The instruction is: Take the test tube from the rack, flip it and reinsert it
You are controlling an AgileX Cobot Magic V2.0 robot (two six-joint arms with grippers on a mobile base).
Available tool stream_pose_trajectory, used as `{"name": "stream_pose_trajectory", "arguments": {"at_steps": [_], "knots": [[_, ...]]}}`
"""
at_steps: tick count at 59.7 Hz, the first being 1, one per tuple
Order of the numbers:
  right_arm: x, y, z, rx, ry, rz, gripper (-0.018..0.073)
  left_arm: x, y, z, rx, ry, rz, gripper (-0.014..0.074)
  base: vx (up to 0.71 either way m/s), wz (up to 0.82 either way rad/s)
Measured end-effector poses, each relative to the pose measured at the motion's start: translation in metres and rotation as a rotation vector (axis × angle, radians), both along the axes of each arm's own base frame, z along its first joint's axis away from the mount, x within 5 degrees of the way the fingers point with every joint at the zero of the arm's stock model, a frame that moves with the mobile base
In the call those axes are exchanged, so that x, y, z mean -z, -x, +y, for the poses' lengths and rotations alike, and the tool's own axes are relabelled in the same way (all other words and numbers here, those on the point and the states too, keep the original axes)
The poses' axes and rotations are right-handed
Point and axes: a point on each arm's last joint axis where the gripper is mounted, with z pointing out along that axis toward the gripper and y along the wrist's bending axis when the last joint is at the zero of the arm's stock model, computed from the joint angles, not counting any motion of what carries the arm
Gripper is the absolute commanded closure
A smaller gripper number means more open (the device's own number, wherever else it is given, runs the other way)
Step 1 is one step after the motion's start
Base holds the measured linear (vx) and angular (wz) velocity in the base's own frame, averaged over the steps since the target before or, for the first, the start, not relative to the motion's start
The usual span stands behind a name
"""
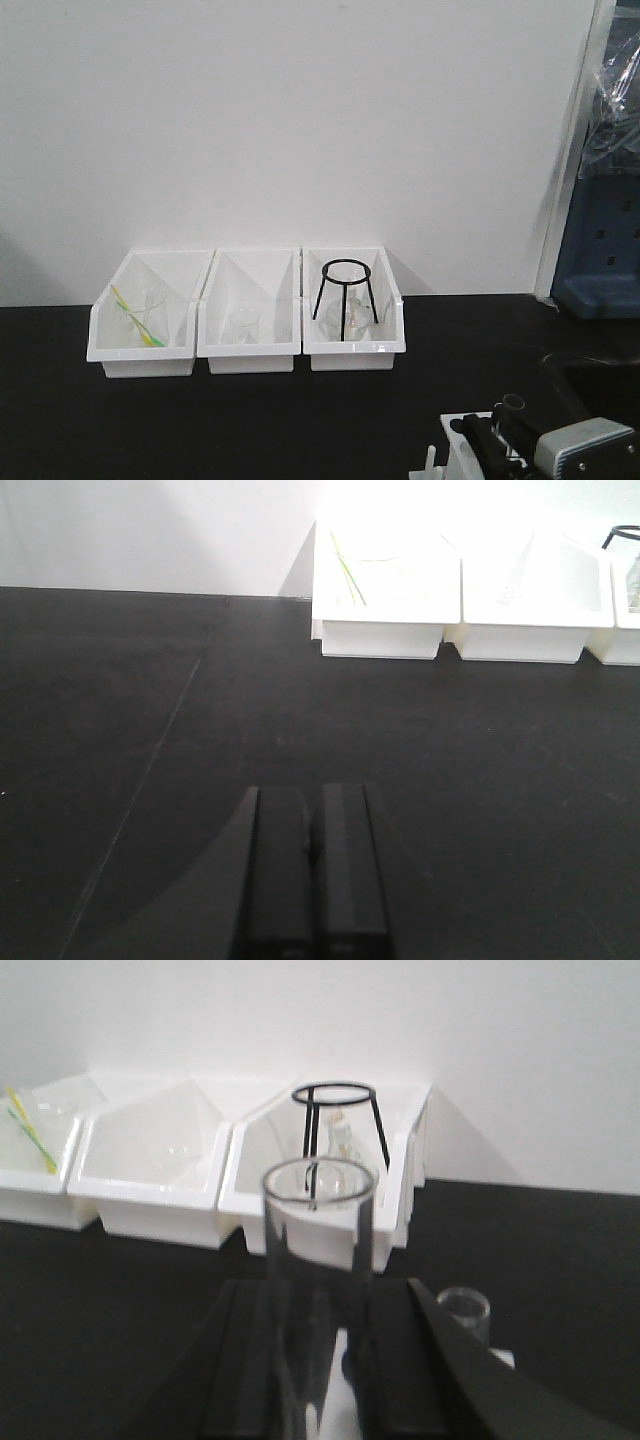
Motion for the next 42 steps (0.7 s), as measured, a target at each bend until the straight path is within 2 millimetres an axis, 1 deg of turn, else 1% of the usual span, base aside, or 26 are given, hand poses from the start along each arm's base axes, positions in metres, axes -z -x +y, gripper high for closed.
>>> {"name": "stream_pose_trajectory", "arguments": {"at_steps": [10, 13, 14, 21, 27, 32, 38, 42], "knots": [[-0.035, 0.004, -0.001, 0.003, -0.004, -0.034, 0.0571, 0.0, 0.0, 0.0, 0.0, 0.0, 0.0, 0.0603, 0.0, 0.0], [-0.042, 0.004, -0.002, 0.005, -0.001, -0.03, 0.0571, 0.0, 0.0, 0.0, 0.0, 0.0, 0.0, 0.0603, 0.0, 0.0], [-0.049, 0.004, -0.002, 0.005, -0.004, -0.043, 0.0571, 0.0, 0.0, 0.0, 0.0, 0.0, 0.0, 0.0603, 0.0, 0.0], [-0.077, 0.004, -0.002, 0.009, -0.006, -0.061, 0.0571, 0.0, 0.0, 0.0, 0.0, 0.0, 0.0, 0.0603, 0.0, 0.0], [-0.106, 0.004, -0.002, 0.013, -0.011, -0.087, 0.0571, 0.0, 0.0, 0.0, 0.0, 0.0, 0.0, 0.0603, 0.0, 0.0], [-0.125, 0.003, -0.002, 0.016, -0.01, -0.091, 0.0571, 0.0, 0.0, 0.0, 0.0, 0.0, 0.0, 0.0603, 0.0, 0.0], [-0.137, 0.001, -0.002, 0.019, 0.004, -0.068, 0.0571, 0.0, 0.0, 0.0, 0.0, 0.0, 0.0, 0.0603, 0.0, 0.0], [-0.141, 0.0, -0.002, 0.018, 0.047, -0.057, 0.0571, 0.0, 0.0, 0.0, 0.0, 0.0, 0.0, 0.0603, 0.0, 0.0]]}}
